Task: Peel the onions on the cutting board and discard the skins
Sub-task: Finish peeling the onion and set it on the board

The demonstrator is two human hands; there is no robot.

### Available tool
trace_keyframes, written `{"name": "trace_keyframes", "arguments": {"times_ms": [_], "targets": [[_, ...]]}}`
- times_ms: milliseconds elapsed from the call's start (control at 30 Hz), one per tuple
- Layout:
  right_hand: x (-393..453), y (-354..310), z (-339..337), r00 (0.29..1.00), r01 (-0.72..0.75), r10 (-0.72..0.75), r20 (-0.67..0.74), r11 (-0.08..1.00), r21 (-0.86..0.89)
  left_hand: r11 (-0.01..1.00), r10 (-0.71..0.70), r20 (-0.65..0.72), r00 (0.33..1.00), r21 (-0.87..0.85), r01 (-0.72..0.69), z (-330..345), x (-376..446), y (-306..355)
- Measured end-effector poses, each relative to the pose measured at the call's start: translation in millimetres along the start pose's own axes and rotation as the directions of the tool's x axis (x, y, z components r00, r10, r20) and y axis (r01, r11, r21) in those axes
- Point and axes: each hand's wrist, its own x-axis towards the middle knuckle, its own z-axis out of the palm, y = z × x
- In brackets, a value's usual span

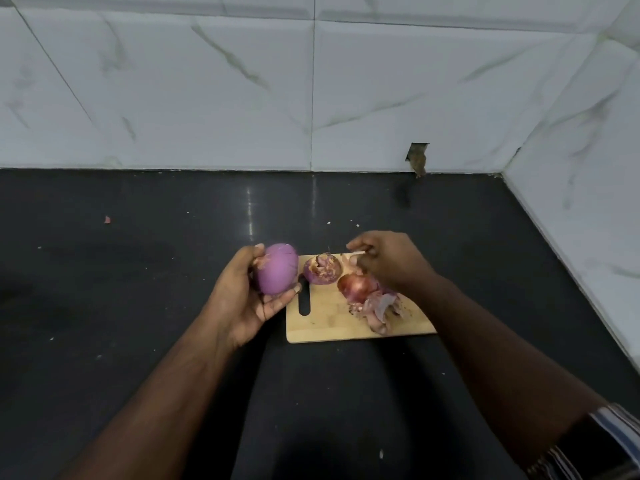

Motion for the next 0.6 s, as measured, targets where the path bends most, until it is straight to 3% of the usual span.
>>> {"name": "trace_keyframes", "arguments": {"times_ms": [67, 200, 300, 400, 500, 600], "targets": [[1.4, 2.3, 5.1, 0.995, 0.044, -0.037, 0.094, 0.996, -0.082, 1.000, -0.015, 0.021, 1.000, 0.008, 0.014, 9.9, -1.2, -3.6], [-3.7, 5.9, -6.2, 0.997, 0.071, -0.072, -0.010, 0.994, -0.087, 0.999, -0.038, 0.039, 0.999, 0.016, 0.037, 23.8, -6.3, -8.6], [-19.5, -3.3, -13.3, 0.989, 0.136, -0.129, -0.067, 0.985, 0.103, 0.999, -0.044, 0.043, 0.998, 0.032, 0.042, 33.3, -9.2, -12.0], [-36.1, -25.9, -10.1, 0.976, 0.200, -0.217, 0.012, 0.916, 0.348, 0.997, -0.035, 0.069, 0.997, 0.072, 0.030, 43.4, -9.5, -15.0], [-36.5, -33.0, -0.6, 0.963, 0.246, -0.266, 0.049, 0.937, 0.250, 0.990, -0.020, 0.122, 0.992, 0.143, 0.003, 54.6, -11.5, -15.6], [-34.1, -29.2, -5.7, 0.969, 0.241, -0.245, -0.025, 0.925, 0.294, 0.970, -0.008, 0.116, 0.993, 0.244, -0.021, 60.7, -14.6, -14.1]]}}
